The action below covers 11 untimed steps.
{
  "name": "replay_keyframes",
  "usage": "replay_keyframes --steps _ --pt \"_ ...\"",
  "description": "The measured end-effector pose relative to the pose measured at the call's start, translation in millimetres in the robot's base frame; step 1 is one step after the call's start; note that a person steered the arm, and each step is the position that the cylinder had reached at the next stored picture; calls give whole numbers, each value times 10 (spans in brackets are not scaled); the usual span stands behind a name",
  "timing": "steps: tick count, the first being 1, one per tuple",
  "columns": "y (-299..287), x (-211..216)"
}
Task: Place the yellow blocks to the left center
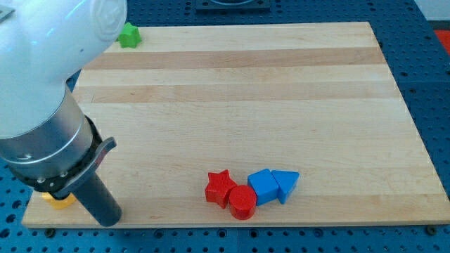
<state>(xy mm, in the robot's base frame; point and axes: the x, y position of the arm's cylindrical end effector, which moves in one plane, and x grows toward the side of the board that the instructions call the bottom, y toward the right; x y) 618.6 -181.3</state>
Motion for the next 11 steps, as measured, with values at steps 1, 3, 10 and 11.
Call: replay_keyframes --steps 1,3,10,11 --pt "-365 -2" --pt "-1217 -28" --pt "-636 -2149" --pt "-643 -2830"
